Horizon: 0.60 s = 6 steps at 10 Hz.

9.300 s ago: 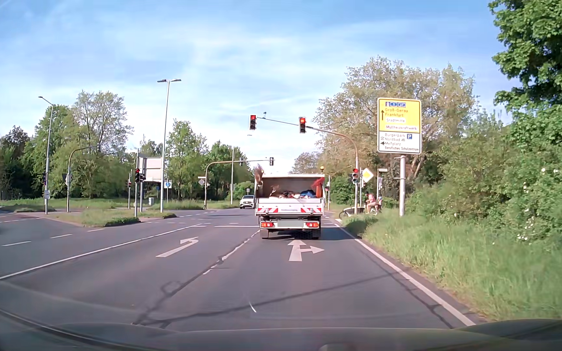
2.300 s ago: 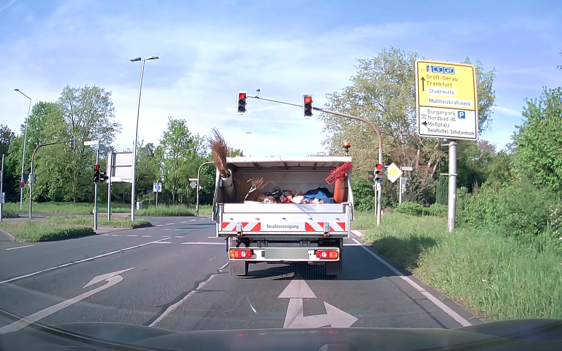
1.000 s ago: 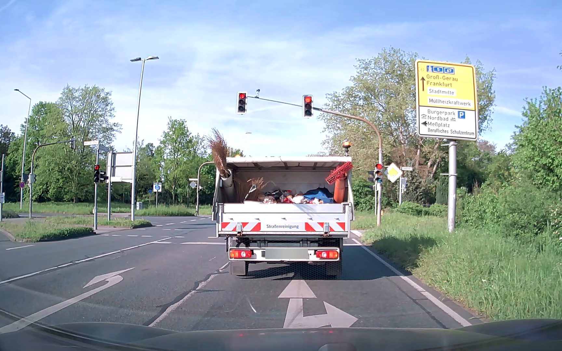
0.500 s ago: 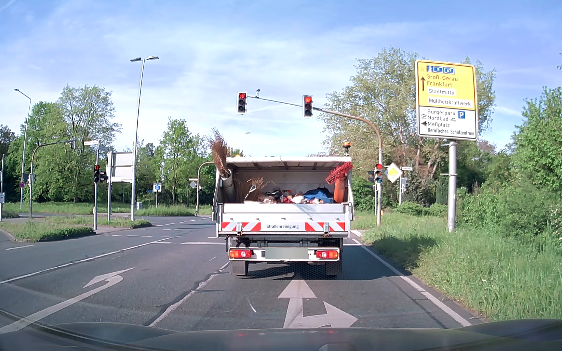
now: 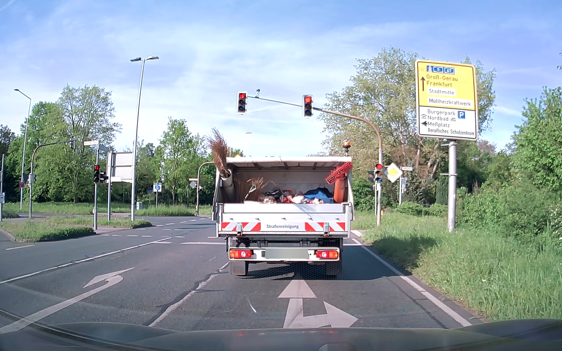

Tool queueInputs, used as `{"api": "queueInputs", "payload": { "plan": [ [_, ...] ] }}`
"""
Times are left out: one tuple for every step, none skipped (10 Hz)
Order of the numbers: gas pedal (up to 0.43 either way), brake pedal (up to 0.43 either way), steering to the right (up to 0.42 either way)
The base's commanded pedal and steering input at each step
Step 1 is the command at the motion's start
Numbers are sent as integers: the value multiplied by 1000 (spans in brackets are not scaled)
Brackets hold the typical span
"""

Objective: Follow the waypoints while adhering to traffic rules and regulations

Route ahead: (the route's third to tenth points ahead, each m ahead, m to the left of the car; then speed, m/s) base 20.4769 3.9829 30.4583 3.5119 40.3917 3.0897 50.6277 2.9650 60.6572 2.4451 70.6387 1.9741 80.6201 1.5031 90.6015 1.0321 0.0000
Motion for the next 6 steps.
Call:
{"api": "queueInputs", "payload": {
  "plan": [
    [0,274,-4],
    [0,274,-4],
    [0,274,-4],
    [0,274,-4],
    [0,274,-4],
    [0,274,-4]
  ]
}}
